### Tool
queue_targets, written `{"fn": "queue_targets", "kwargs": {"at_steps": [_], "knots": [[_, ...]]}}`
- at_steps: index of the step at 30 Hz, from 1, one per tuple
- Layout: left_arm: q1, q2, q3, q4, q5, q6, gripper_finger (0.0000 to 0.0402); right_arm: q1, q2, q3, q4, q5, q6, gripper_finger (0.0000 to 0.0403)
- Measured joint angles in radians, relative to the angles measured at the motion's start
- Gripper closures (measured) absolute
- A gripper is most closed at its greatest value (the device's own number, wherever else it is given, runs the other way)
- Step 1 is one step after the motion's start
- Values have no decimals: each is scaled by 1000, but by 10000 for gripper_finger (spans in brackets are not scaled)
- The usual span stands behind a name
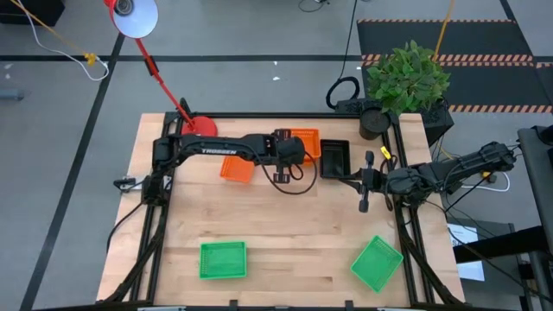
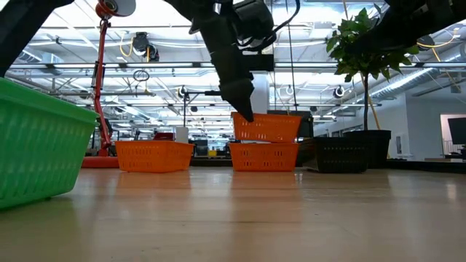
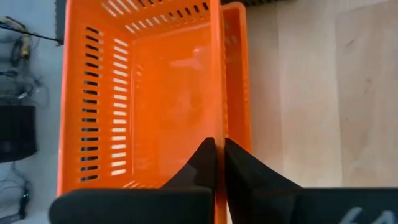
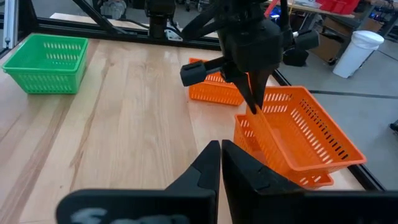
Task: Stack baskets by color
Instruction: Stack the bottom orange basket on top of the right orange basket
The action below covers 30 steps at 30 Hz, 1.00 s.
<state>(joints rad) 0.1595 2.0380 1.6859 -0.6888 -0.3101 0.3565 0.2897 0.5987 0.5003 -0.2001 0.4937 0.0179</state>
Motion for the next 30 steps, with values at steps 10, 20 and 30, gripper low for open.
{"fn": "queue_targets", "kwargs": {"at_steps": [10,20,30], "knots": [[5,27,1,6,23,-1,363,0,0,0,0,0,-2,394],[7,35,0,-4,23,-27,360,0,0,0,0,0,0,394],[8,35,0,-19,15,-16,323,0,0,0,0,-1,0,394]]}}
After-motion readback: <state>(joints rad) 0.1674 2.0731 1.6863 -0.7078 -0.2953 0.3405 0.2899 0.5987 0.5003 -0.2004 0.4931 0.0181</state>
